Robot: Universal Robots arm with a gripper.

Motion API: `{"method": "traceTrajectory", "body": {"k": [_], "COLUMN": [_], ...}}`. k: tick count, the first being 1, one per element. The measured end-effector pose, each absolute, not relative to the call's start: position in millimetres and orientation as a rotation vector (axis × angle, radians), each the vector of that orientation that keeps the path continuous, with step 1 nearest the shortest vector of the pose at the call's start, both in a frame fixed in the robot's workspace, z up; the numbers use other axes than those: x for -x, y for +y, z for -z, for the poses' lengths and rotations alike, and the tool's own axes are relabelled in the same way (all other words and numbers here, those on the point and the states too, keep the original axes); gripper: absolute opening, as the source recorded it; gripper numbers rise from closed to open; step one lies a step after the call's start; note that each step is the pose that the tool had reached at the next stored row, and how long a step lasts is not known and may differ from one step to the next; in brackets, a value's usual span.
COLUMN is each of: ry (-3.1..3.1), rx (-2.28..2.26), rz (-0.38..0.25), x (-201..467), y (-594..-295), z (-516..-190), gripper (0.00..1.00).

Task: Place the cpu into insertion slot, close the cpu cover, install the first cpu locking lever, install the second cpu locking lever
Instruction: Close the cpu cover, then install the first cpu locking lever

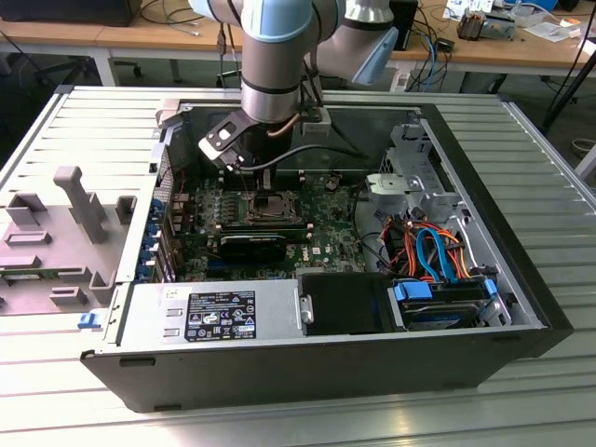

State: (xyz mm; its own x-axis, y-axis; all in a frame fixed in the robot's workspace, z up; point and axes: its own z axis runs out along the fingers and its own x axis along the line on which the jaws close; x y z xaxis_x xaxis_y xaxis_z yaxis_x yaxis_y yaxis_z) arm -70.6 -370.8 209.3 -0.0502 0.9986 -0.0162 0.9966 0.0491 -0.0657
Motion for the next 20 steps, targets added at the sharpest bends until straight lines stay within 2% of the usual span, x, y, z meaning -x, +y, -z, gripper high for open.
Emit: {"method": "traceTrajectory", "body": {"k": [8, 14, 20], "ry": [-2.242, -2.242, -2.242], "rx": [2.133, 2.133, 2.133], "rz": [-0.108, -0.107, -0.107], "x": [45.0, 43.9, 43.9], "y": [-370.9, -370.8, -370.8], "z": [-220.8, -235.2, -235.9], "gripper": [0.11, 0.11, 0.11]}}
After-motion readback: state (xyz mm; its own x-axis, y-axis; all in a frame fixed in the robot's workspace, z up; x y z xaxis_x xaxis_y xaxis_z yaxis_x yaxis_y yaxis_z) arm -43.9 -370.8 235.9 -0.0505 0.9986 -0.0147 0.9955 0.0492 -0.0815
